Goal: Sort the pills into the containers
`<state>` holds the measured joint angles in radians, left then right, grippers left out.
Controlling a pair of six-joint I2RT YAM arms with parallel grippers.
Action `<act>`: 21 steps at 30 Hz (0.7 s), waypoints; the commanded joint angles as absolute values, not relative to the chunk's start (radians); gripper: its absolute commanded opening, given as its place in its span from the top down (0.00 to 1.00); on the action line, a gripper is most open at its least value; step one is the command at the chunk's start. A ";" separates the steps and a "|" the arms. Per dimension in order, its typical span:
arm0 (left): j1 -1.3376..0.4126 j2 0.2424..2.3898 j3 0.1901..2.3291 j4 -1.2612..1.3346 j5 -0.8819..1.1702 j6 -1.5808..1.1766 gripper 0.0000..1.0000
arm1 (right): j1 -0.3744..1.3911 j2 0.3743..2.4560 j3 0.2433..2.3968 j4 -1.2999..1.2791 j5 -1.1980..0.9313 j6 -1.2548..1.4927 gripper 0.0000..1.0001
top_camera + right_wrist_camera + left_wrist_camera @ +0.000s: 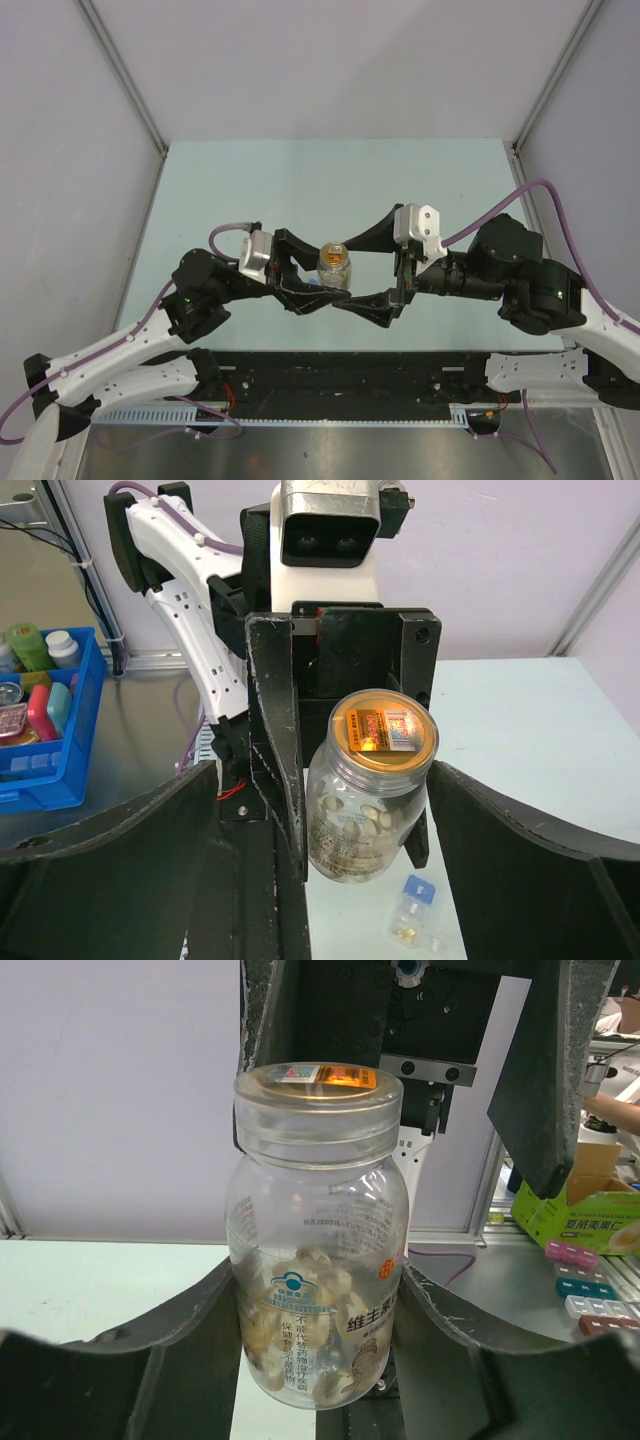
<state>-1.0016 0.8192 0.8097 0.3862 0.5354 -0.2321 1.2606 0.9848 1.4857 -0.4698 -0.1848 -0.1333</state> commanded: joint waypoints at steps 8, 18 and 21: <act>-1.019 0.819 0.842 0.411 0.571 -0.235 1.00 | 1.243 0.980 1.494 -0.442 -0.204 -0.153 0.10; -1.037 0.828 0.851 0.411 0.580 -0.227 1.00 | 1.218 1.003 1.496 -0.393 -0.252 -0.150 0.10; -1.040 0.830 0.853 0.413 0.578 -0.225 1.00 | 1.212 1.011 1.496 -0.379 -0.275 -0.141 0.10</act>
